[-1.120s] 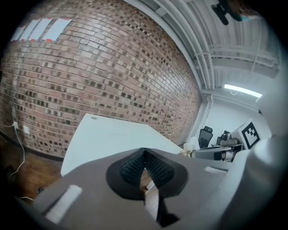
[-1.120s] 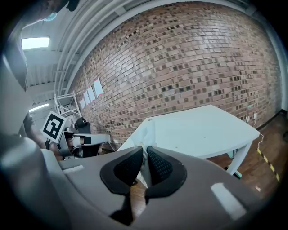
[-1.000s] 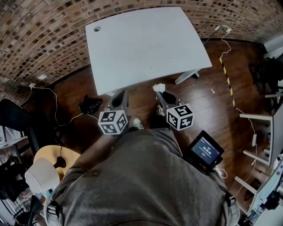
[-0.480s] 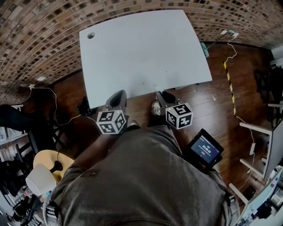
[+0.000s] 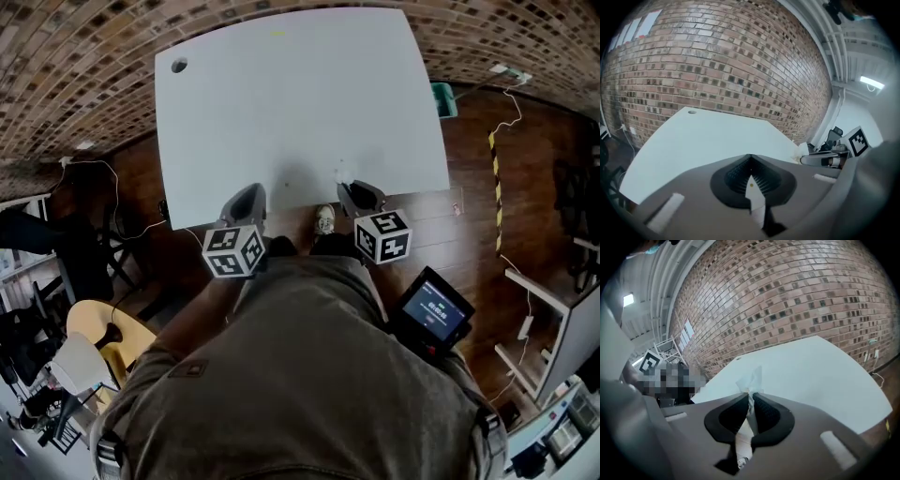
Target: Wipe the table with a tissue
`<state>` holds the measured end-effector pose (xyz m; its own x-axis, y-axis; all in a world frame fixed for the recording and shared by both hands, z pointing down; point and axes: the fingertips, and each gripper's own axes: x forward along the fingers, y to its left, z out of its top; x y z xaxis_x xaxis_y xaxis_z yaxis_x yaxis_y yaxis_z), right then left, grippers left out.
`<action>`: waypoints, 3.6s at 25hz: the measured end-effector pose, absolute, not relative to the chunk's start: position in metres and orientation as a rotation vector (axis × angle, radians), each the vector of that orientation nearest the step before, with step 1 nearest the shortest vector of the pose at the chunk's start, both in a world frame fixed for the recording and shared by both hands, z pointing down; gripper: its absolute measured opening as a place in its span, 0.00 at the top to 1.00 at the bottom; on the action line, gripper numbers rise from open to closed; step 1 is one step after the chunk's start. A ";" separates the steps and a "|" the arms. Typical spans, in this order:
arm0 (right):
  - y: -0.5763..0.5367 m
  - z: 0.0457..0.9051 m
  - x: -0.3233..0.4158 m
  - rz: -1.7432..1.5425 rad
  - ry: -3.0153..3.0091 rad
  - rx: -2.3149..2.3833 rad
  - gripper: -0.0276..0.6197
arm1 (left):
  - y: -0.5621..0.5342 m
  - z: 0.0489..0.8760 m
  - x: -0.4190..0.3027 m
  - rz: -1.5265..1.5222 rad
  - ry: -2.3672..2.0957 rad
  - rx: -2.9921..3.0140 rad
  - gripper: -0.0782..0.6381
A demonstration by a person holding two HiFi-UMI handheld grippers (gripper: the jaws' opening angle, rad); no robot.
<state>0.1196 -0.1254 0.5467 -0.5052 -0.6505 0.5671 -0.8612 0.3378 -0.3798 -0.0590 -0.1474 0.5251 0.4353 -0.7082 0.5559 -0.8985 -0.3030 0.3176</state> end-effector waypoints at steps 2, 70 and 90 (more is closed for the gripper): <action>-0.131 0.558 0.127 0.956 -2.276 1.328 0.89 | -0.150 0.532 -0.057 0.428 -1.359 2.071 0.89; -0.130 0.615 -0.008 0.812 -2.203 0.816 0.89 | -0.153 0.551 -0.136 0.426 -1.439 1.970 0.89; -0.136 0.629 0.005 0.860 -2.179 0.862 0.89 | -0.139 0.558 -0.137 0.525 -1.391 1.952 0.89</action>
